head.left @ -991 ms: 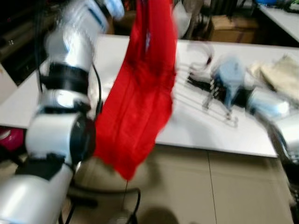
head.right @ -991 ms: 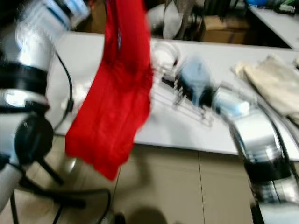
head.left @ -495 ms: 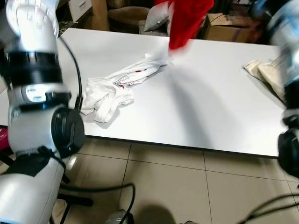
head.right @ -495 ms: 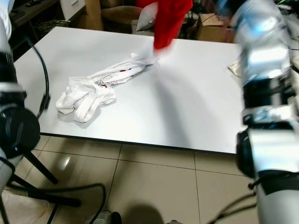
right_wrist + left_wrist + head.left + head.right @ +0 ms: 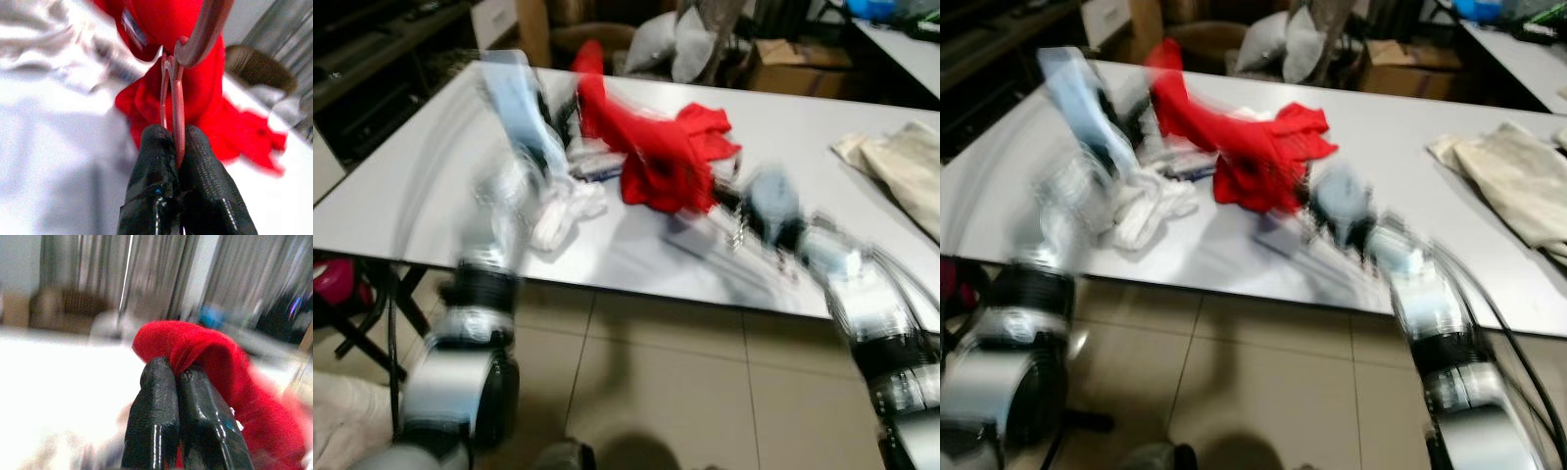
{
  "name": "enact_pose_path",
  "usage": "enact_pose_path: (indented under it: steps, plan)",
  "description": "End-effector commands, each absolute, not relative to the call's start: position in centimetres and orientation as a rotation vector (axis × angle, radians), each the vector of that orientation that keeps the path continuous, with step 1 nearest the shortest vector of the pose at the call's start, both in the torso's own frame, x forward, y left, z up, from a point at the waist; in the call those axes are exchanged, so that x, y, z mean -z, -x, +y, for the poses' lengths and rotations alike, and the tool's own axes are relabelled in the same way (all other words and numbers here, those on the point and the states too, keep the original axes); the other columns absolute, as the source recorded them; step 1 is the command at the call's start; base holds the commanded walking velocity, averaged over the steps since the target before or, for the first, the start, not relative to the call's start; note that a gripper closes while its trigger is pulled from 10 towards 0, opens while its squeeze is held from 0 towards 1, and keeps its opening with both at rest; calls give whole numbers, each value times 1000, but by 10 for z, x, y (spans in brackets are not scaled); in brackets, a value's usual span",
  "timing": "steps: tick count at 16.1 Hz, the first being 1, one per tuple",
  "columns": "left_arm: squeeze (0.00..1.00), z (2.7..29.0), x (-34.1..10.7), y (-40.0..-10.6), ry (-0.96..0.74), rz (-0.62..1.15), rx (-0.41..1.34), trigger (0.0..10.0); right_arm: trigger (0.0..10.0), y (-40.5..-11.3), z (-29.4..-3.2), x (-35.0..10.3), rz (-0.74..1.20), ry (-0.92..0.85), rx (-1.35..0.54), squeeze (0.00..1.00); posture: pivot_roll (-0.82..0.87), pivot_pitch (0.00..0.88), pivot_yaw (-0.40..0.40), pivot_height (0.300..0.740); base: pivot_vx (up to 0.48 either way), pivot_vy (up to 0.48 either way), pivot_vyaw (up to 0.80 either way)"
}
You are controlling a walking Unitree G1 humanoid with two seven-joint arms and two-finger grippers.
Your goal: Hang hanger
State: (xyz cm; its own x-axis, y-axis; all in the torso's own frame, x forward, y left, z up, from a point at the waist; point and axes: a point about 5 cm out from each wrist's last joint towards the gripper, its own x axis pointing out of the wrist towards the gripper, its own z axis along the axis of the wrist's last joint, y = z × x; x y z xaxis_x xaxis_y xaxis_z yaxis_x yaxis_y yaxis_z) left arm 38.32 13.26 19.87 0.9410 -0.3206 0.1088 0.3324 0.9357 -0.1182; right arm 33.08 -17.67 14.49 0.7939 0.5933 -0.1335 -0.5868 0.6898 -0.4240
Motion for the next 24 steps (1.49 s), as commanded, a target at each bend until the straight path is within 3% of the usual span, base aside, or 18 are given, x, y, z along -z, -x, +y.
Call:
enact_pose_path:
  steps: [1,3,9,12,15,16,20,24]
  plan:
    - [0,131,-184,-382,47,-55,307,10000,10000,-323,-176,-148,-29,490,-688,0,-56,0,23,740,0,0,0]
    - [0,145,-165,-383,-13,18,236,10000,10000,-296,-182,-143,-11,476,-721,0,-63,0,32,740,0,0,0]
    - [0,190,-182,-400,-225,25,41,10000,10000,-242,-186,-169,99,533,-976,0,-67,0,43,740,0,0,0]
    - [0,183,-201,-406,-146,-38,81,10000,10000,-239,-201,-185,110,534,-941,0,-69,0,46,740,0,0,0]
    - [0,182,-188,-405,-210,21,125,10000,10000,-232,-215,-205,102,514,-889,0,-70,0,56,740,0,0,0]
    - [1000,182,-177,-401,-245,67,191,10000,10000,-229,-221,-219,62,485,-848,0,-69,0,57,740,0,0,0]
    - [1000,202,-152,-388,-490,237,338,10000,10000,-230,-225,-241,-60,360,-717,0,-63,0,53,740,0,0,0]
    - [1000,242,-155,-369,-712,377,498,10000,10000,-239,-221,-215,80,240,-593,0,-38,1,46,740,0,0,0]
